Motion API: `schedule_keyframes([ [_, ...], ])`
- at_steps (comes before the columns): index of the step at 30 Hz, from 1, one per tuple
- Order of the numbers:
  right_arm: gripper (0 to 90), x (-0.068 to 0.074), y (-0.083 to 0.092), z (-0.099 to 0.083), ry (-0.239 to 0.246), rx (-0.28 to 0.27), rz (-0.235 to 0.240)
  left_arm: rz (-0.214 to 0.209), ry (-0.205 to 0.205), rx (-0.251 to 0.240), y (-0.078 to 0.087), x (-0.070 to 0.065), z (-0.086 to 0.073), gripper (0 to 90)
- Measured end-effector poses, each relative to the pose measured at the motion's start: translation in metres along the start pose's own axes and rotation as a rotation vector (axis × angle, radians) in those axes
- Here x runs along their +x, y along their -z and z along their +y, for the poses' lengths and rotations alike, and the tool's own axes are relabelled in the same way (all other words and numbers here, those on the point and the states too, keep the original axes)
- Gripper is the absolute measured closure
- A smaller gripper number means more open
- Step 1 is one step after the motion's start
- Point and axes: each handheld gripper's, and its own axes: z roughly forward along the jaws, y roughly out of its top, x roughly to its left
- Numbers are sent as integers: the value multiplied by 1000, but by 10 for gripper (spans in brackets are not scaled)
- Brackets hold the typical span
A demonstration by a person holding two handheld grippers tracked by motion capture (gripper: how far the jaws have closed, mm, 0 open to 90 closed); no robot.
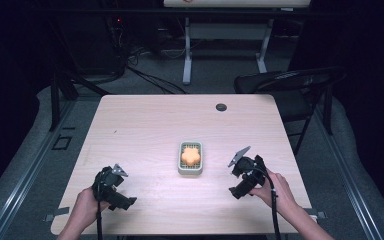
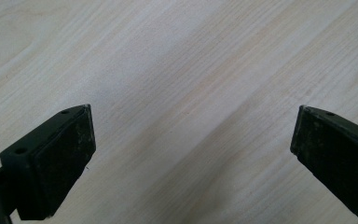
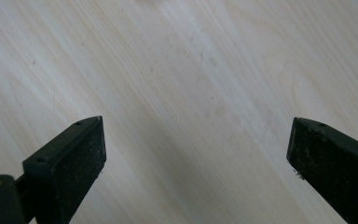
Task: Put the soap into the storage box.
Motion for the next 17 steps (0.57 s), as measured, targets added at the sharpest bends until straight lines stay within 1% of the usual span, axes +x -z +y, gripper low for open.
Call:
schedule_keyframes([
  [1,42,0,0,-3,1,3,-3,1,-1,0,0,0,0,1],
  [3,42,2,0,-15,22,25,-22,1,1,0,0,0,0,1],
  [4,42,3,-2,-24,14,21,-12,2,3,1,0,0,0,1],
  [5,42,3,-2,-24,14,21,-12,3,3,3,0,1,0,1],
  [6,42,3,-3,-28,19,24,-15,2,4,5,-1,1,0,1],
  [8,42,4,-8,-39,-6,4,10,2,4,5,-1,0,0,1],
  [9,34,3,-12,-43,-8,27,31,-2,3,1,-1,0,0,1],
  [11,28,2,-15,-48,0,66,27,-19,8,-17,0,1,1,0],
  [12,28,2,-15,-48,0,66,27,-19,8,-17,0,1,1,0],
  [13,25,2,-16,-49,-11,63,35,-23,13,-21,0,2,0,0],
  [16,28,1,-17,-47,-7,65,27,-24,10,-15,0,2,0,0],
  [17,38,1,-18,-46,-17,60,32,-24,9,-17,0,2,1,0],
])
